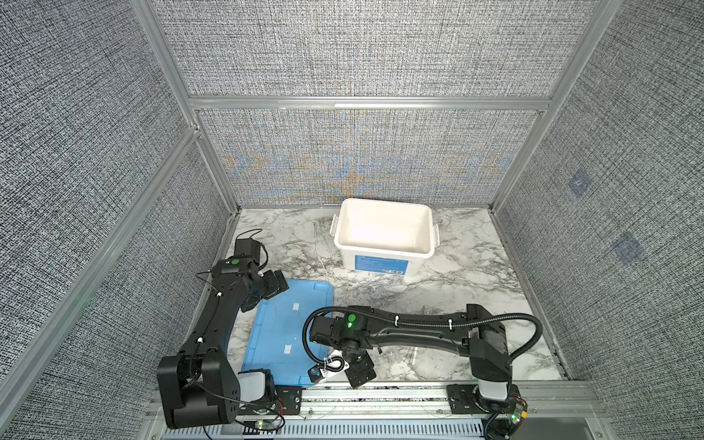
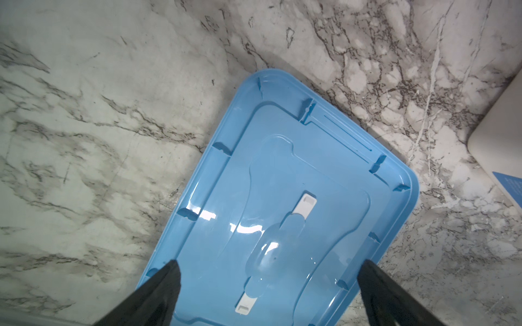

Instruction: Organize the chemistry lab equipment

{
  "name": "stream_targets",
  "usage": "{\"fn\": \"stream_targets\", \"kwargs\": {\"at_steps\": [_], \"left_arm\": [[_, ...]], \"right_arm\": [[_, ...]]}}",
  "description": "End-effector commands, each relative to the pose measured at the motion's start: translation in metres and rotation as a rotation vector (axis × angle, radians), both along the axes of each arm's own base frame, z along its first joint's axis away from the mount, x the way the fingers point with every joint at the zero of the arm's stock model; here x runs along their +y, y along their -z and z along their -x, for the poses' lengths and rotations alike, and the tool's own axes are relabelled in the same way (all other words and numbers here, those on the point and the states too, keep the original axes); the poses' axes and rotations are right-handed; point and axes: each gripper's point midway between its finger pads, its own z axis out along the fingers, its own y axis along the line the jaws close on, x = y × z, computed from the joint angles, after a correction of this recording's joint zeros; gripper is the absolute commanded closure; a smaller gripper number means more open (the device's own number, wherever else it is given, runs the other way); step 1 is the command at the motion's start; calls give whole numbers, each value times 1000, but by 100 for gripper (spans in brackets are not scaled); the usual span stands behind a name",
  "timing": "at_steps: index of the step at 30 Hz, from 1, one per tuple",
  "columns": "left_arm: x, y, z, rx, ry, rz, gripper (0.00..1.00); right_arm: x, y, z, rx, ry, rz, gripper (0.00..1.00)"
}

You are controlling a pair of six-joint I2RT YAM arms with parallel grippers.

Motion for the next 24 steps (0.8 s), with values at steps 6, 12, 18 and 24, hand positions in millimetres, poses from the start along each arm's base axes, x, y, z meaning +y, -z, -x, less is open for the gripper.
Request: {"fn": "stream_targets", "kwargs": {"at_steps": [6,12,18,24], "left_arm": [[-1,-2,-5,-31,33,4,1],[-4,-3,-6,-21,45,21,1],[-4,-3,-5,-14,49,25,1],[-3,-3,-5,-5,48,15,1]], "right_arm": [[-1,16,-19,-58,80,34,11],[-7,29,-24,-80,97,76,11],[-12,36,-26,-94,123,103,12],[-16,42,-30,-113,127,114,12]]}}
